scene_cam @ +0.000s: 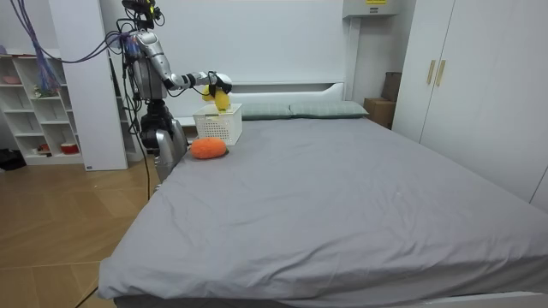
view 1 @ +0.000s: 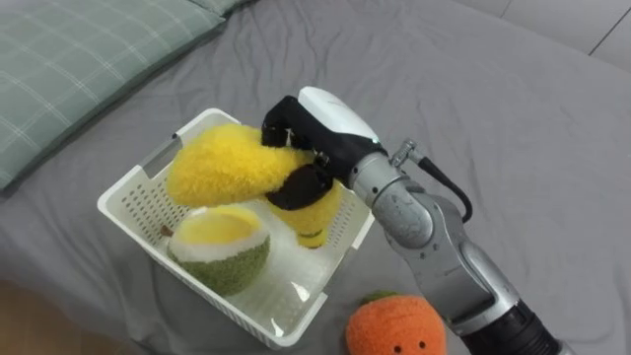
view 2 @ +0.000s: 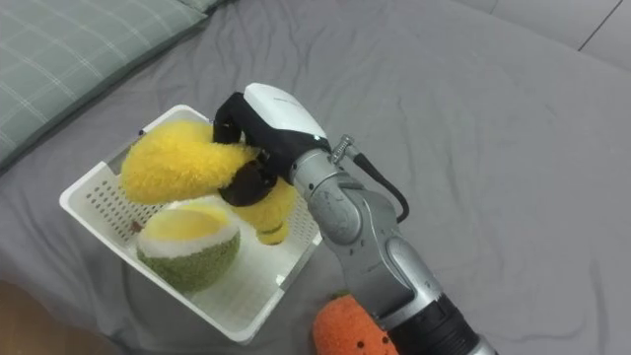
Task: Collect toys from the bed
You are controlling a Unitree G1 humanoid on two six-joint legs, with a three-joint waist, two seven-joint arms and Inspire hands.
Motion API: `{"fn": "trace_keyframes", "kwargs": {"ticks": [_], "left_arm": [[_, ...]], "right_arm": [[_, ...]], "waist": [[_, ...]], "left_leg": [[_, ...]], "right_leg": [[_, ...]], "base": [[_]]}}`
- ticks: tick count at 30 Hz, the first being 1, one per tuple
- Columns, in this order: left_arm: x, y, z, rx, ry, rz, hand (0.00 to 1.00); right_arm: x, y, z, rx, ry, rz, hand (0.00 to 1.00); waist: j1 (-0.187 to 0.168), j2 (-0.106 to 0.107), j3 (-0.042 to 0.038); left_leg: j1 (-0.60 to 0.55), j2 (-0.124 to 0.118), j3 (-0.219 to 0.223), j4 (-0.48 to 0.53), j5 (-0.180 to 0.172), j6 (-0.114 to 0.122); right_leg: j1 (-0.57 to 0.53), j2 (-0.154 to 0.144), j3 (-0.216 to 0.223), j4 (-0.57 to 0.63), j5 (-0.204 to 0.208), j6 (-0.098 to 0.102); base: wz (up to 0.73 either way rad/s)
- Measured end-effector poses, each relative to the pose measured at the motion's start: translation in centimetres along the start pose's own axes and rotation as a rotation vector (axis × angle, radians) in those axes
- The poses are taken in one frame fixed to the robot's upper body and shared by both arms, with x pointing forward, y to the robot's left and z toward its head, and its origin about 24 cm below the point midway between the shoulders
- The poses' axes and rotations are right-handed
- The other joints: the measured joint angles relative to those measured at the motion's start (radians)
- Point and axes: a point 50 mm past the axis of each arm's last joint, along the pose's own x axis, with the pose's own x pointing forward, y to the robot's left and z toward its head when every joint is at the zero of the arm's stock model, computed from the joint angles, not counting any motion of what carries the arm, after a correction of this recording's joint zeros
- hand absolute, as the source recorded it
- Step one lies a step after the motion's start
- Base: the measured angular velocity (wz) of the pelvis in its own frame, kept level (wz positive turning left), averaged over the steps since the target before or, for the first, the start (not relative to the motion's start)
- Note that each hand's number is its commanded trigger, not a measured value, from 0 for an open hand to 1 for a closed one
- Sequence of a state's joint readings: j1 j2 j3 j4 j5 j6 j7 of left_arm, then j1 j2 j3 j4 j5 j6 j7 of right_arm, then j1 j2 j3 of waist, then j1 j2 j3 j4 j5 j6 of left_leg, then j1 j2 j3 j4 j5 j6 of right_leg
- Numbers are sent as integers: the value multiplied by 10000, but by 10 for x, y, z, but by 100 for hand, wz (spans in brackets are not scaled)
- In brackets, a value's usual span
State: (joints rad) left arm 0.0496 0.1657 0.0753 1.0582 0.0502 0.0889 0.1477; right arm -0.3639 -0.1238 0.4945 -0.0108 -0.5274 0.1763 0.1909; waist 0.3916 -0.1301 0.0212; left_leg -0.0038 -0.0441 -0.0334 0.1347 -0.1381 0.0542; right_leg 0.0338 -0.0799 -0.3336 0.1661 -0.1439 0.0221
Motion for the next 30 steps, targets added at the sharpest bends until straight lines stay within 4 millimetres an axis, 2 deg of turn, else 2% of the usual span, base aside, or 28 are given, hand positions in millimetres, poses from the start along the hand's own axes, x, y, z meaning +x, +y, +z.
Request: {"fn": "trace_keyframes", "kwargs": {"ticks": [17,21,30], "left_arm": [[0,0,-4,4,164,180,0],[0,0,-4,8,196,175,0],[0,2,-10,-142,481,204,0]], "right_arm": [[1,5,-9,107,371,275,0],[1,5,-9,125,370,274,0],[0,1,-10,95,402,-103,0]], "waist": [[-37,116,99],[-55,124,93],[-179,273,20]], "left_leg": [[-9,-3,-8,20,0,-1],[-17,-11,-16,19,-1,-2],[5,-19,-18,15,3,-1]], "right_leg": [[-1,-1,11,-9,1,1],[11,4,13,-63,2,3],[32,10,14,-144,13,15]], "base": [[0],[0],[0]]}}
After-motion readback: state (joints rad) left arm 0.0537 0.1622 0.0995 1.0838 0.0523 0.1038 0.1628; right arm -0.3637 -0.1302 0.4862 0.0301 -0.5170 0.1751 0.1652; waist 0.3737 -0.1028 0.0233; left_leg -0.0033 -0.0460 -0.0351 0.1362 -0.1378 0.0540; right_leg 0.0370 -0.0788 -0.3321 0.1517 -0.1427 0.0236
